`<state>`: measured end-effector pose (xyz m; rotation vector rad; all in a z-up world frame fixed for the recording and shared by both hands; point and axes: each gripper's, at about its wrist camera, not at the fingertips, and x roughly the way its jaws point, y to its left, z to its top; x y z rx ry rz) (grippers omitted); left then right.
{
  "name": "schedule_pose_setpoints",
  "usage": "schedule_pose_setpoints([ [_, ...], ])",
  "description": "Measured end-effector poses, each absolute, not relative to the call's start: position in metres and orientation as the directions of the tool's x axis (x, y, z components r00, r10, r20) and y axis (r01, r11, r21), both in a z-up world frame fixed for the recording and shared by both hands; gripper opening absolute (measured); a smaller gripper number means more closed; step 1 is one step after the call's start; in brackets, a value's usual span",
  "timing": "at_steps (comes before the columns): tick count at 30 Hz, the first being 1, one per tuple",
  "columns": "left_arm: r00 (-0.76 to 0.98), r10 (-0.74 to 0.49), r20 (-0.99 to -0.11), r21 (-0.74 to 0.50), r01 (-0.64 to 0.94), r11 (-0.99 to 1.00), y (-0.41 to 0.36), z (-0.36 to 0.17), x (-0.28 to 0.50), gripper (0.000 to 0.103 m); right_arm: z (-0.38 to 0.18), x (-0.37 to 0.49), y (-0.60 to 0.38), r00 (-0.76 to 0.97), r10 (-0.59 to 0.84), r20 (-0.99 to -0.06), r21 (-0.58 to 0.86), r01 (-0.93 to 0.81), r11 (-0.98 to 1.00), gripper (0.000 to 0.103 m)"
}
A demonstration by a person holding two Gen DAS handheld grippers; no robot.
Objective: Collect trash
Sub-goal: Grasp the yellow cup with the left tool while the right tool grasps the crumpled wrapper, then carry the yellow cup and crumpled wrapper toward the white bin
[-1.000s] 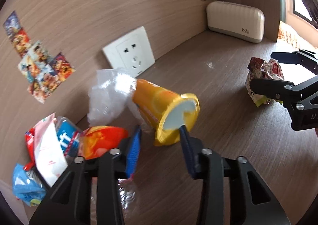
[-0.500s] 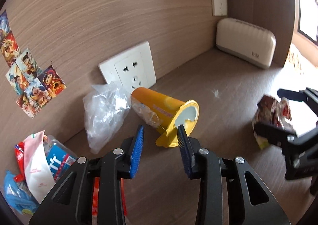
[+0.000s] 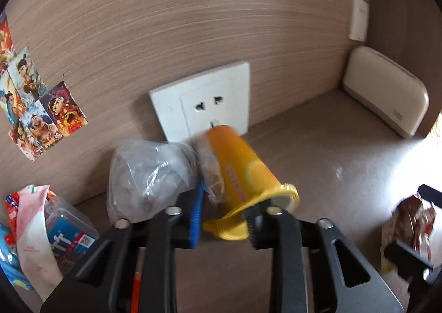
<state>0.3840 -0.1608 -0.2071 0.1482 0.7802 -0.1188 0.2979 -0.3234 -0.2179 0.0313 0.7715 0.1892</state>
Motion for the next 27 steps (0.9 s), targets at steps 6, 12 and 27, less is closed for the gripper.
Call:
schedule_pose_setpoints([
  [6,0.719,-0.045,-0.693,0.122,0.179,0.976,-0.168,-0.204,0.382,0.013,-0.219,0.301,-0.318,0.695,0.179,-0.696,0.079,-0.173,0.982,0.066],
  [12,0.766,-0.072,-0.639,0.165,0.228,0.96,-0.177,-0.171,0.342,0.013,-0.188,0.284,-0.326,0.743,0.206,-0.637,0.118,-0.17,0.978,0.066],
  [27,0.818,-0.234,-0.525,0.155,0.362,0.919,-0.22,-0.066,0.231,0.014,-0.067,0.164,-0.368,0.891,0.158,-0.425,0.043,-0.155,0.987,0.066],
])
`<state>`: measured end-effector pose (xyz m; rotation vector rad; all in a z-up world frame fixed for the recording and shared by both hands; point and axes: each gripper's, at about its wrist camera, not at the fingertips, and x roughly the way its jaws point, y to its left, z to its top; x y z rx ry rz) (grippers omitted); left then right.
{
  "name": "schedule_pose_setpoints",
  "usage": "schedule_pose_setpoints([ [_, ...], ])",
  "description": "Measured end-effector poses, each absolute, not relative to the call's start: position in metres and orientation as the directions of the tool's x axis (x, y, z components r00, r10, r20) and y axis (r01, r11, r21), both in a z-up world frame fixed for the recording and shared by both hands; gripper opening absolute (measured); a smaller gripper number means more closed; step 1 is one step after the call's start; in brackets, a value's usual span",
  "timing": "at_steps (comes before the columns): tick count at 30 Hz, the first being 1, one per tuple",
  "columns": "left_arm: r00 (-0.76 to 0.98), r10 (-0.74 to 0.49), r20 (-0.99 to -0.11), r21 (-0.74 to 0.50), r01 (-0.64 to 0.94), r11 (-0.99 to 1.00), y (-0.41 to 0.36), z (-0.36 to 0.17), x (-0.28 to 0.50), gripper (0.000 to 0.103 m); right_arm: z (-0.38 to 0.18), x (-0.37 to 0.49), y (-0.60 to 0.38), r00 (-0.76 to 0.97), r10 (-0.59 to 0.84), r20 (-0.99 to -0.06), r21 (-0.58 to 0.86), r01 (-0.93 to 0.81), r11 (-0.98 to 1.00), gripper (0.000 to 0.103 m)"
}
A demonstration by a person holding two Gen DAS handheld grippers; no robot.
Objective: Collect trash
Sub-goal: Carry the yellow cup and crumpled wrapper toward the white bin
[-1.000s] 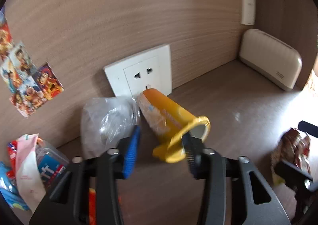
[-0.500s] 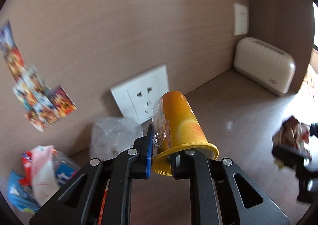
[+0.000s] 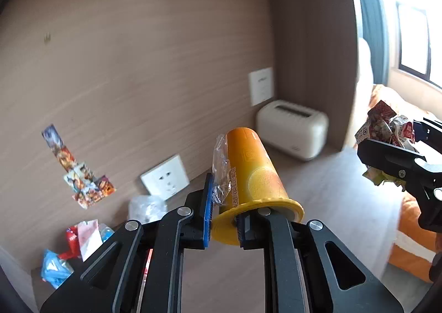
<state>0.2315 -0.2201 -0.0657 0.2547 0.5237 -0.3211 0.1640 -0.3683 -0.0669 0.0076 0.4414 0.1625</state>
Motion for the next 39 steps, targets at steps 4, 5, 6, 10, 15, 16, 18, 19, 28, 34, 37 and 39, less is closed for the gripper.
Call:
schedule_pose_setpoints([
  [4,0.808,-0.29,-0.513,0.153,0.418,0.895,-0.247,-0.054,0.192,0.014,-0.055,0.121,-0.389,0.908,0.126,-0.401,0.047,-0.117,0.992,0.066],
  [5,0.799,-0.315,-0.513,0.146,0.442,0.885,-0.257,-0.052,0.18,0.014,-0.053,0.108,-0.395,0.911,0.115,-0.396,0.048,-0.105,0.993,0.066],
  [6,0.789,-0.335,-0.515,0.139,0.463,0.876,-0.265,-0.052,0.169,0.014,-0.051,0.1,-0.399,0.914,0.106,-0.392,0.046,-0.096,0.994,0.066],
  [10,0.751,-0.404,-0.523,0.12,0.534,0.837,-0.29,-0.05,0.124,0.014,-0.047,0.058,-0.419,0.921,0.057,-0.386,0.045,-0.043,0.998,0.066],
  [15,0.682,-0.487,-0.546,0.104,0.632,0.768,-0.33,-0.059,0.073,0.014,-0.051,0.0,-0.449,0.916,-0.015,-0.401,0.057,0.041,0.998,0.066],
  [16,0.667,-0.501,-0.551,0.1,0.649,0.755,-0.338,-0.061,0.064,0.014,-0.053,-0.012,-0.454,0.914,-0.03,-0.405,0.058,0.058,0.997,0.066],
  [18,0.634,-0.529,-0.564,0.087,0.682,0.726,-0.354,-0.066,0.047,0.014,-0.057,-0.032,-0.466,0.907,-0.057,-0.416,0.063,0.091,0.994,0.066],
  [19,0.623,-0.539,-0.567,0.082,0.694,0.715,-0.36,-0.068,0.04,0.014,-0.059,-0.042,-0.472,0.904,-0.071,-0.422,0.066,0.108,0.992,0.066],
  [28,0.504,-0.607,-0.614,0.059,0.797,0.602,-0.418,-0.096,-0.019,0.014,-0.086,-0.11,-0.52,0.862,-0.146,-0.485,0.12,0.231,0.966,0.066],
  [34,0.466,-0.608,-0.643,0.09,0.834,0.544,-0.446,-0.122,-0.047,0.014,-0.106,-0.134,-0.542,0.846,-0.165,-0.507,0.157,0.279,0.947,0.066],
  [37,0.431,-0.604,-0.671,0.086,0.854,0.514,-0.457,-0.14,-0.057,0.014,-0.123,-0.141,-0.554,0.828,-0.167,-0.535,0.179,0.305,0.936,0.066],
  [39,0.413,-0.598,-0.687,0.089,0.864,0.495,-0.464,-0.154,-0.06,0.014,-0.136,-0.144,-0.561,0.816,-0.163,-0.555,0.198,0.319,0.927,0.066],
])
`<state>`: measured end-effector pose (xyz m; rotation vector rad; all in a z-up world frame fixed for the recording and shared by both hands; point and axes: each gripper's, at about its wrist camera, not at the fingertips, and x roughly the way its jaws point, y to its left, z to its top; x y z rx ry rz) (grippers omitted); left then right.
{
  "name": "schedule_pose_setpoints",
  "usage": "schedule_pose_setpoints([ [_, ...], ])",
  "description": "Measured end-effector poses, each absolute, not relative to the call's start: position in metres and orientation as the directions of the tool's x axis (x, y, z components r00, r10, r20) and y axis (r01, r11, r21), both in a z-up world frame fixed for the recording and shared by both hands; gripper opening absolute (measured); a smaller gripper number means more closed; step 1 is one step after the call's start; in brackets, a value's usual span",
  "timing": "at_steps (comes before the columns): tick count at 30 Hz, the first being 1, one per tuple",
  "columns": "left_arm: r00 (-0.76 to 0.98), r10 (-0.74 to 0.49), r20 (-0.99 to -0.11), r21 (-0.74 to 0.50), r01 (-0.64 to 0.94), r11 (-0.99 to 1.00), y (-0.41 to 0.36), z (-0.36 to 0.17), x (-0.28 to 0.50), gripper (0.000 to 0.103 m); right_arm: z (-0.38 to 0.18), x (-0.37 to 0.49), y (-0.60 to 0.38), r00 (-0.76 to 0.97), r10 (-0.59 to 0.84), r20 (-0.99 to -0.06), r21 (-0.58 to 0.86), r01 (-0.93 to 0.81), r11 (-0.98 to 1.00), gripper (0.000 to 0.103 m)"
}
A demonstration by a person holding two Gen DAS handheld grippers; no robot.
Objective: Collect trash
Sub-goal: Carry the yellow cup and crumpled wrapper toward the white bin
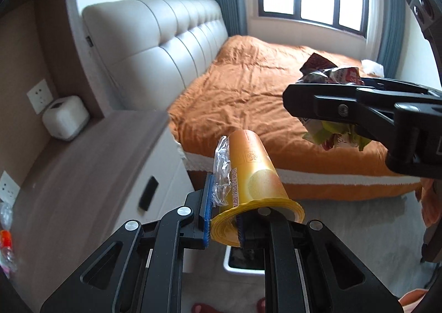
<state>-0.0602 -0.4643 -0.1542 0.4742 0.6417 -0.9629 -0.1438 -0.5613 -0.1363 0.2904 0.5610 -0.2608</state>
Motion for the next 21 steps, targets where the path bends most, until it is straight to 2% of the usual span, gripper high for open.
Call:
schedule_pose_setpoints([
  [5,0.376,-0.577,-0.725,0.109,0.89,0.443,-0.479,-0.189,-0.065,0.014,-0.176,-0.138,-0.577,0.784,-0.141,-0.605,0.247,0.353,0.903,0.067],
  [11,0.301,-0.512,-0.804,0.075,0.906,0.416,-0.495,-0.266,-0.051,0.014,-0.246,-0.12,-0.595,0.722,-0.113,-0.682,0.294,0.412,0.863,0.067],
  [16,0.196,-0.481,-0.854,-0.008,0.921,0.389,-0.506,-0.36,-0.037,0.014,-0.326,-0.105,-0.611,0.667,-0.094,-0.739,0.308,0.458,0.834,0.067],
  [21,0.13,-0.431,-0.893,-0.06,0.914,0.401,-0.517,-0.46,-0.023,0.014,-0.438,-0.081,-0.626,0.585,-0.063,-0.809,0.303,0.506,0.808,0.067],
])
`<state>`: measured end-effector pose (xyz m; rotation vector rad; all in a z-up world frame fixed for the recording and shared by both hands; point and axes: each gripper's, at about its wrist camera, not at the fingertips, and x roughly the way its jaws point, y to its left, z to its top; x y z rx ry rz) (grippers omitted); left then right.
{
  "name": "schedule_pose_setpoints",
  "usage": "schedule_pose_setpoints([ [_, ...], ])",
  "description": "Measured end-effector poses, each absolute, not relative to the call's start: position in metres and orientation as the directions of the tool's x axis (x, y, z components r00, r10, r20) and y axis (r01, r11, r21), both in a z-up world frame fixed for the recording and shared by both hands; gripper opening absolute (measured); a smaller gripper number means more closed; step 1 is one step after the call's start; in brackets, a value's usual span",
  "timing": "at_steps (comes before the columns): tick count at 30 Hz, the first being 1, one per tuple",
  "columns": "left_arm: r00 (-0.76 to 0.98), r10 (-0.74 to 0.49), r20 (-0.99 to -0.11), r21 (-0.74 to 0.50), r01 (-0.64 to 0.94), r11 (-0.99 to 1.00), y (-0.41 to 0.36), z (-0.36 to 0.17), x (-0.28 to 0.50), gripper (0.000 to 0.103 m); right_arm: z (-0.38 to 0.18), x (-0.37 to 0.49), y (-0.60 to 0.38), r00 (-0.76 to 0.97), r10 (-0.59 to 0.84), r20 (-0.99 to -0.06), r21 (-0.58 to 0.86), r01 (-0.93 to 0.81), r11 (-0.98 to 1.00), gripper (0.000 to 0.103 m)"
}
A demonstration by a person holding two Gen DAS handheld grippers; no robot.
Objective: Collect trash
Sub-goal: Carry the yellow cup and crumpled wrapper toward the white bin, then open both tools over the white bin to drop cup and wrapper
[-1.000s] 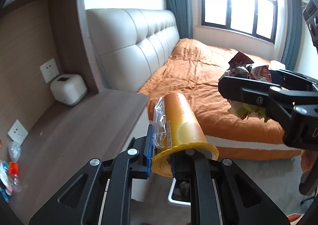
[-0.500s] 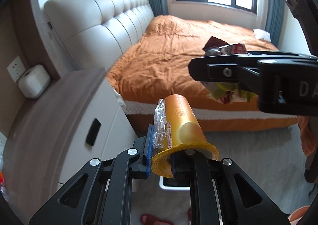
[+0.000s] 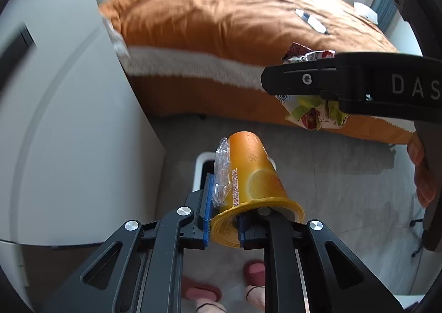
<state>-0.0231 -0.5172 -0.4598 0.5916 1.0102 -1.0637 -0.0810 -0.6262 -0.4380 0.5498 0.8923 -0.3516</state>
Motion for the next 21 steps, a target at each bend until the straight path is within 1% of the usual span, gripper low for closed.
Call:
schedule_pose_setpoints([
  [1,0.125,-0.422,-0.898,-0.061,0.914,0.402,-0.519,-0.478,-0.019,0.014,-0.453,-0.078,-0.629,0.579,-0.061,-0.813,0.302,0.509,0.806,0.068],
  [2,0.129,-0.413,-0.902,-0.052,0.915,0.399,-0.521,-0.495,-0.019,0.014,-0.47,-0.075,-0.629,0.573,-0.057,-0.818,0.302,0.512,0.804,0.076],
  [3,0.126,-0.408,-0.904,-0.046,0.921,0.386,-0.523,-0.516,-0.017,0.016,-0.491,-0.071,-0.63,0.569,-0.037,-0.822,0.313,0.504,0.805,0.082],
  [4,0.116,-0.393,-0.912,-0.042,0.927,0.372,-0.525,-0.534,-0.017,0.032,-0.51,-0.068,-0.629,0.555,-0.031,-0.831,0.306,0.502,0.809,0.099],
  [5,0.11,-0.38,-0.918,-0.038,0.932,0.361,-0.526,-0.548,-0.016,0.051,-0.523,-0.066,-0.628,0.537,-0.045,-0.842,0.283,0.512,0.811,0.099],
  [6,0.102,-0.381,-0.919,-0.041,0.936,0.35,-0.527,-0.567,-0.015,0.098,-0.541,-0.065,-0.627,0.512,-0.06,-0.857,0.257,0.525,0.811,0.099],
  [9,0.098,-0.389,-0.916,-0.042,0.942,0.334,-0.527,-0.592,-0.015,0.098,-0.581,-0.068,-0.628,0.463,-0.057,-0.885,0.244,0.563,0.79,0.099],
  [13,0.097,-0.375,-0.922,-0.035,0.943,0.331,-0.524,-0.607,-0.013,0.098,-0.606,-0.073,-0.622,0.412,-0.056,-0.91,0.212,0.577,0.789,0.099],
  [17,0.107,-0.38,-0.919,-0.033,0.938,0.345,-0.516,-0.596,-0.011,0.098,-0.599,-0.071,-0.614,0.406,-0.047,-0.913,0.214,0.571,0.792,0.099],
  [19,0.108,-0.385,-0.916,-0.038,0.935,0.352,-0.515,-0.582,-0.008,0.098,-0.586,-0.066,-0.61,0.413,-0.042,-0.91,0.219,0.564,0.796,0.099],
  [21,0.122,-0.397,-0.909,-0.032,0.932,0.361,-0.517,-0.562,-0.003,0.098,-0.561,-0.062,-0.607,0.433,-0.06,-0.899,0.215,0.557,0.803,0.099],
])
